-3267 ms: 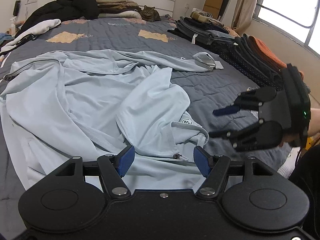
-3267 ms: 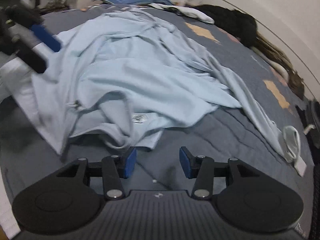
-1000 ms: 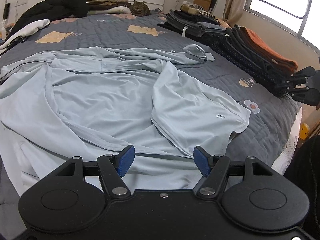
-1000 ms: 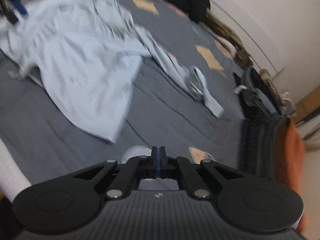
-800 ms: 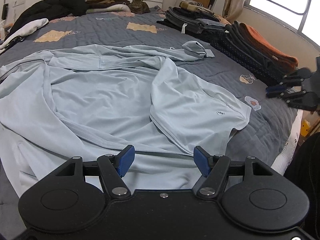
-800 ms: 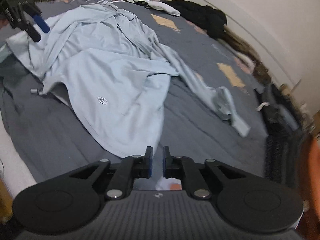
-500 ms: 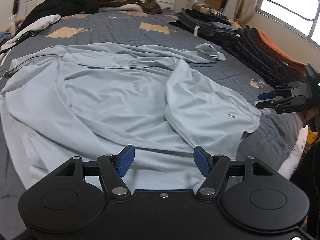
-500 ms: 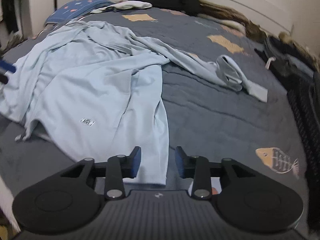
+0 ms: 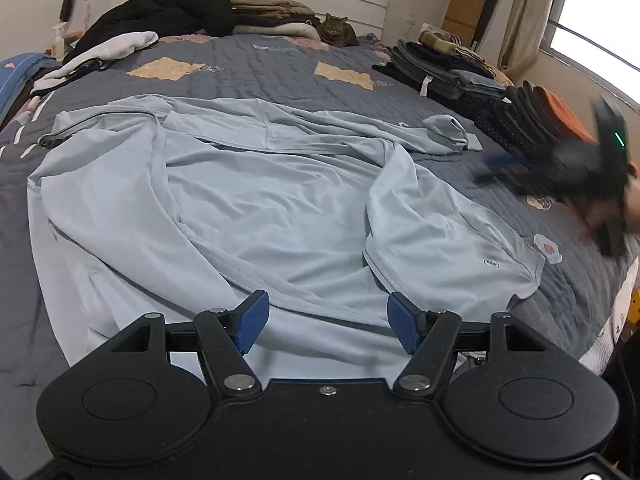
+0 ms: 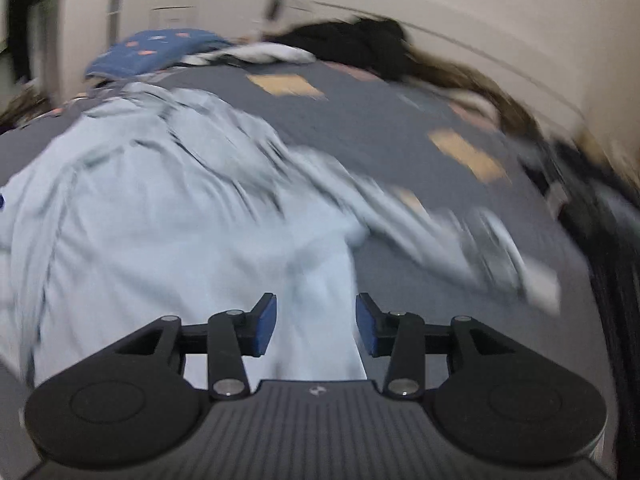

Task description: Fold clothes

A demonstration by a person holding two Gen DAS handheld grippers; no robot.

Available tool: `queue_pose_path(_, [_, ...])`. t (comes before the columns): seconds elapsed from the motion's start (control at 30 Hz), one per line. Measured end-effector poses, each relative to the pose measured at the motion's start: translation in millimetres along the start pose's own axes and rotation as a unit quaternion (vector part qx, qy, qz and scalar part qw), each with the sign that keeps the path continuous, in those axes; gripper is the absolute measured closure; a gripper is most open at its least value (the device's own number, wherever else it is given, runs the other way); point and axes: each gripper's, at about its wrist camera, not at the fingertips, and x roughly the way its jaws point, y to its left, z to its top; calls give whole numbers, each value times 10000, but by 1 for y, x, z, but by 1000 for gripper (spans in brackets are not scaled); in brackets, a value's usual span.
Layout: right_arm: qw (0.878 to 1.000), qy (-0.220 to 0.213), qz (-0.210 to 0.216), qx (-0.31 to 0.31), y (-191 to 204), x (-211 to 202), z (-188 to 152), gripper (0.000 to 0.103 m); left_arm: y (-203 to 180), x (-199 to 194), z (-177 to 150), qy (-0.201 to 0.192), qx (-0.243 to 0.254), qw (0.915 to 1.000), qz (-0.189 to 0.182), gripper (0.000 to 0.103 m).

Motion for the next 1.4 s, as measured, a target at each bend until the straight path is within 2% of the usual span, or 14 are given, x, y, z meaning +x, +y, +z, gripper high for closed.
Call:
queue_pose_path(0.17, [9958,-286,494,-717,51,61,94,58,11,1,6,-92,-146,9998,-42,38])
queue_pose_path(0.27, [9911,-316,722,-1074,84,106,139,56,23,3,10,-158,-347,9993,-44,38])
queue_pose_path(0.37, [9882,-203,839,-1263,108,150,167,54,37,8,13,-211,-606,9979,-34,38])
queue_pose_path(0.53, [9833,-13,950,-1552,134,206,186,52,47,19,16,-113,-693,9975,-60,38])
queue_pose_path(0.7, [9792,243,1258,-1574,146,240,189,51,49,24,17,-75,-726,9972,-139,38])
queue_pose_path(0.8, [9791,333,1236,-1582,147,255,186,52,52,23,17,-93,-817,9965,-151,38])
queue_pose_path(0.83, [9824,295,1167,-1429,142,258,188,58,53,23,17,-97,-832,9964,-155,38])
queue_pose_path(0.87, [9855,255,1095,-1269,137,261,189,77,53,23,17,-102,-847,9962,-158,38])
queue_pose_path(0.9, [9896,231,985,-1018,129,263,193,91,53,22,17,-109,-856,9961,-168,38])
queue_pose_path(0.93, [9930,208,873,-763,120,265,196,99,53,22,17,-119,-859,9961,-184,38])
queue_pose_path(1.07, [9997,-100,169,138,77,267,218,102,52,21,17,-111,-864,9960,-215,38])
queue_pose_path(1.17, [9950,-372,-138,918,34,264,238,103,55,21,17,-105,-911,9956,-216,38])
queue_pose_path(1.27, [9903,-696,-774,922,5,258,260,103,57,21,17,-105,-965,9950,-223,38])
queue_pose_path(1.4, [9726,-1152,-1644,1176,-36,250,293,103,58,22,17,-90,-985,9948,-233,38])
